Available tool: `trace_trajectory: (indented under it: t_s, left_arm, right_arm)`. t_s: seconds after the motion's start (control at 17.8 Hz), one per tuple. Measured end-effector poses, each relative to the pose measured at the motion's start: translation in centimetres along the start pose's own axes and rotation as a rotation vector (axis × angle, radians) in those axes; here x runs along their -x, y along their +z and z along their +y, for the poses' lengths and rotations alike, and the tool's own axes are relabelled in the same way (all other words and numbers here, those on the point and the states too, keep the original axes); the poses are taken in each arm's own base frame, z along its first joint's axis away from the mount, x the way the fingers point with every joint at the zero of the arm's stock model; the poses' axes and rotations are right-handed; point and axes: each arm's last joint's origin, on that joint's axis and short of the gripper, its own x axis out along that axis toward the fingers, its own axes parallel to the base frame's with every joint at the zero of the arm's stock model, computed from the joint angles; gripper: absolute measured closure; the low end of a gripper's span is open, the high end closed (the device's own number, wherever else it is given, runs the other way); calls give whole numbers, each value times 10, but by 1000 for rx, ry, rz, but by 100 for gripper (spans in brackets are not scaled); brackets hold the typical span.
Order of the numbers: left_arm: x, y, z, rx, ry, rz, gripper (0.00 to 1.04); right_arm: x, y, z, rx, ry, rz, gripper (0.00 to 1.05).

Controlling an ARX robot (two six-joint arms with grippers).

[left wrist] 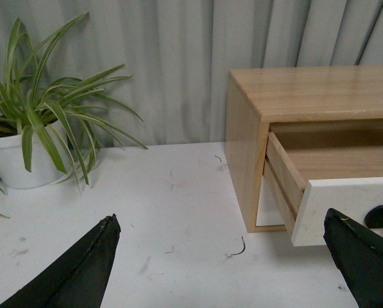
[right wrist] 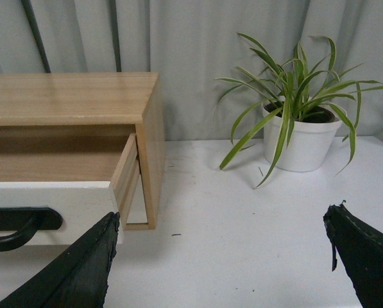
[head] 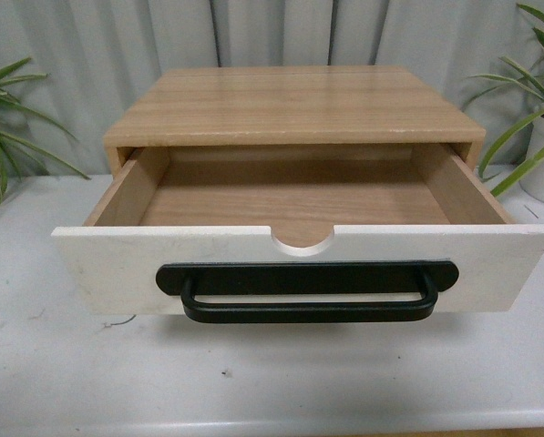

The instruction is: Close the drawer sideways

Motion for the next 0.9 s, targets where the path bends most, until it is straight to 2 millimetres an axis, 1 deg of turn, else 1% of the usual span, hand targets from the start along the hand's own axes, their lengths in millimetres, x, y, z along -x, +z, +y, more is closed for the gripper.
trace_trajectory:
  t_s: [0.9]
  left_arm:
    - [0,0,0,0,0,0,7]
  right_arm:
    - [0,0,0,0,0,0,6]
